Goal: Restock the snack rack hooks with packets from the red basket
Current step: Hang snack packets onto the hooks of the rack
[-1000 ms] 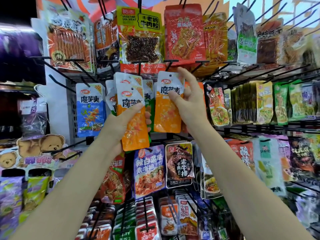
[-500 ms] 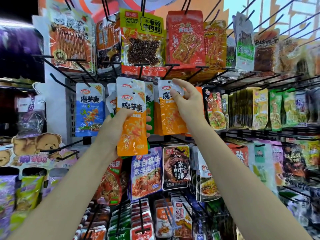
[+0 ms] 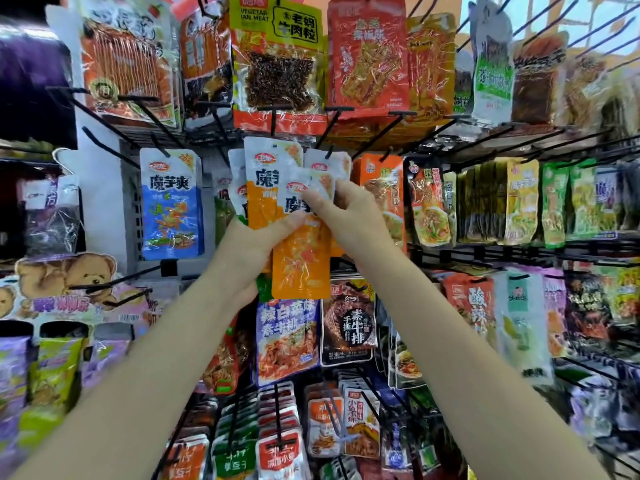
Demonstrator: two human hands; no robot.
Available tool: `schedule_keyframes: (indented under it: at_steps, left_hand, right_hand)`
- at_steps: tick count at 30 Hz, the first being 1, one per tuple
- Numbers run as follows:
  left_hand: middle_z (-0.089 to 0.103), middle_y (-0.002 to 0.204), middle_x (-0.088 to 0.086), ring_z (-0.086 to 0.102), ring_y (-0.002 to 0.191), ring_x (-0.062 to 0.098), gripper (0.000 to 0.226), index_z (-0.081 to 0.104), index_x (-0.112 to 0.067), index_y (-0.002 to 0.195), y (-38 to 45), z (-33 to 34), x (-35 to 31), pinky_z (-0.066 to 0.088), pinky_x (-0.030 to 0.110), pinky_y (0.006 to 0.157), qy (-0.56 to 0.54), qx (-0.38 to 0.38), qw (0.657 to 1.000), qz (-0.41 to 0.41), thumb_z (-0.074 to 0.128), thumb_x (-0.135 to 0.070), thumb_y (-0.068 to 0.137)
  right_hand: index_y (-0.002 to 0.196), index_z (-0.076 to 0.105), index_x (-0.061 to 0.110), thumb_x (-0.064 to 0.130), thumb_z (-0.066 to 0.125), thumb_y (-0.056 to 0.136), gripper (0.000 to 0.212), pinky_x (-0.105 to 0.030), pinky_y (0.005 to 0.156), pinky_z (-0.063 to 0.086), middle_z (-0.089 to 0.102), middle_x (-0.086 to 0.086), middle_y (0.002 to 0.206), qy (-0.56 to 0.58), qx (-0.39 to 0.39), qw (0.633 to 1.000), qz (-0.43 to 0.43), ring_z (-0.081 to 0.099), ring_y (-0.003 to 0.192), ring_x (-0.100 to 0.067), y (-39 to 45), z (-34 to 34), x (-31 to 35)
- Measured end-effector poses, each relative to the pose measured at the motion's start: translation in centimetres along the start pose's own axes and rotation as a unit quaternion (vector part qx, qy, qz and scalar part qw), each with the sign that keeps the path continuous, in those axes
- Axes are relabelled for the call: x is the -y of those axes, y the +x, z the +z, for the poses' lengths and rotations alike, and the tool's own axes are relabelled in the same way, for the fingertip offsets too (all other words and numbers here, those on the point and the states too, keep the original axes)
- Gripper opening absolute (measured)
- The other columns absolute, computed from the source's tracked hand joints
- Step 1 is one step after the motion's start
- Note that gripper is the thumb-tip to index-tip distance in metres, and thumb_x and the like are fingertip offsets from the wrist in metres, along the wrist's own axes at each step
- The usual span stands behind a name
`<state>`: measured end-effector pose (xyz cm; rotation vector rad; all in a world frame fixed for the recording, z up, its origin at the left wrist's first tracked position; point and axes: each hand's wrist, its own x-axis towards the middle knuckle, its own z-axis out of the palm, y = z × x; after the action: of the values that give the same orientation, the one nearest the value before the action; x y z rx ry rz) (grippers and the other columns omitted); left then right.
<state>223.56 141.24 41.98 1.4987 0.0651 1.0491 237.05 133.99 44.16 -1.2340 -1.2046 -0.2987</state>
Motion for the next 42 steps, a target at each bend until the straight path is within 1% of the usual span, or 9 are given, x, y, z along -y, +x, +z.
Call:
schedule_keyframes:
  at_steps: [4, 9, 12, 16, 19, 24, 32, 38, 42]
  left_hand:
    - [0.077, 0.104, 0.012, 0.075, 0.089, 0.030, 0.039, 0.071, -0.012, 0.117, 0.5, -0.8, 0.5, 0.062, 0.044, 0.076, -0.003, -0.043, 0.998, -0.048, 0.069, -0.041, 0.092]
    - [0.077, 0.091, 0.017, 0.074, 0.070, 0.027, 0.037, 0.067, 0.000, 0.114, 0.6, -1.3, 0.0, 0.061, 0.036, 0.056, -0.024, -0.016, 0.999, -0.042, 0.048, -0.031, 0.104]
    - [0.076, 0.100, 0.020, 0.076, 0.082, 0.033, 0.034, 0.061, -0.001, 0.124, 0.5, -1.4, 0.0, 0.064, 0.042, 0.065, -0.013, 0.001, 1.000, -0.007, 0.051, -0.026, 0.104]
    - [0.076, 0.104, 0.020, 0.076, 0.087, 0.035, 0.033, 0.058, -0.005, 0.130, 0.5, -1.6, 0.0, 0.063, 0.042, 0.064, -0.012, 0.008, 1.000, 0.018, 0.056, -0.023, 0.102]
    - [0.076, 0.104, 0.019, 0.076, 0.086, 0.034, 0.033, 0.059, -0.005, 0.129, 0.7, -1.7, 0.0, 0.064, 0.043, 0.065, -0.016, 0.004, 1.000, 0.021, 0.057, -0.022, 0.101]
    - [0.076, 0.106, 0.019, 0.076, 0.089, 0.036, 0.038, 0.060, -0.005, 0.130, 0.7, -1.7, 0.1, 0.064, 0.045, 0.066, -0.024, -0.004, 1.000, 0.016, 0.062, -0.023, 0.097]
    - [0.076, 0.110, 0.014, 0.074, 0.099, 0.033, 0.045, 0.068, -0.009, 0.121, 0.3, -2.2, -0.1, 0.062, 0.051, 0.080, -0.014, -0.031, 0.999, 0.003, 0.077, -0.025, 0.080]
    - [0.074, 0.113, 0.018, 0.073, 0.101, 0.035, 0.054, 0.067, -0.006, 0.123, 0.2, -2.5, -0.1, 0.061, 0.054, 0.084, -0.028, -0.016, 0.999, -0.003, 0.076, -0.029, 0.075]
    - [0.073, 0.116, 0.019, 0.072, 0.104, 0.036, 0.057, 0.065, -0.006, 0.127, -0.2, -2.1, -0.3, 0.060, 0.055, 0.086, -0.036, -0.006, 0.999, 0.001, 0.077, -0.029, 0.075]
  right_hand:
    - [0.116, 0.056, 0.026, 0.024, 0.067, 0.094, 0.024, -0.045, 0.079, 0.057, 0.068, -0.010, 0.111, 0.043, -0.059, 0.997, -0.018, 0.066, 0.098, -0.029, 0.9, -1.2, -0.7]
    - [0.120, 0.057, 0.026, 0.018, 0.068, 0.095, 0.029, -0.036, 0.045, 0.042, 0.058, 0.002, 0.061, 0.052, -0.077, 0.993, -0.070, 0.049, 0.050, -0.033, 2.2, -1.9, -0.3]
    - [0.114, 0.062, 0.022, 0.022, 0.067, 0.096, 0.019, -0.033, 0.049, 0.032, 0.044, 0.000, 0.058, 0.047, -0.076, 0.994, -0.057, 0.035, 0.052, -0.024, 3.4, -1.8, -0.1]
    - [0.118, 0.065, 0.015, 0.019, 0.066, 0.097, 0.022, -0.011, 0.050, 0.034, 0.047, 0.013, 0.068, 0.040, -0.086, 0.994, -0.062, 0.043, 0.049, 0.002, 3.7, -2.1, 0.5]
    - [0.117, 0.067, 0.017, 0.020, 0.067, 0.095, 0.022, -0.010, 0.054, 0.039, 0.060, 0.001, 0.081, 0.037, -0.094, 0.993, -0.067, 0.047, 0.063, -0.002, 3.8, -2.2, 0.4]
    - [0.118, 0.070, 0.021, 0.021, 0.068, 0.095, 0.023, -0.010, 0.066, 0.038, 0.052, 0.023, 0.079, 0.013, -0.089, 0.993, -0.077, 0.047, 0.075, 0.004, 4.6, -2.0, 0.1]
    - [0.120, 0.071, 0.016, 0.022, 0.069, 0.094, 0.027, -0.020, 0.081, 0.043, 0.051, 0.026, 0.083, -0.031, -0.102, 0.990, -0.095, 0.053, 0.091, -0.007, 4.5, -1.7, 1.1]
    - [0.122, 0.071, 0.013, 0.019, 0.069, 0.094, 0.028, 0.001, 0.073, 0.040, 0.055, 0.023, 0.086, -0.025, -0.106, 0.991, -0.083, 0.058, 0.096, -0.006, 4.5, -2.2, 0.6]
    - [0.122, 0.071, 0.015, 0.021, 0.070, 0.094, 0.029, -0.016, 0.091, 0.049, 0.068, 0.013, 0.100, -0.030, -0.096, 0.993, -0.067, 0.061, 0.101, -0.005, 4.5, -1.8, 0.7]
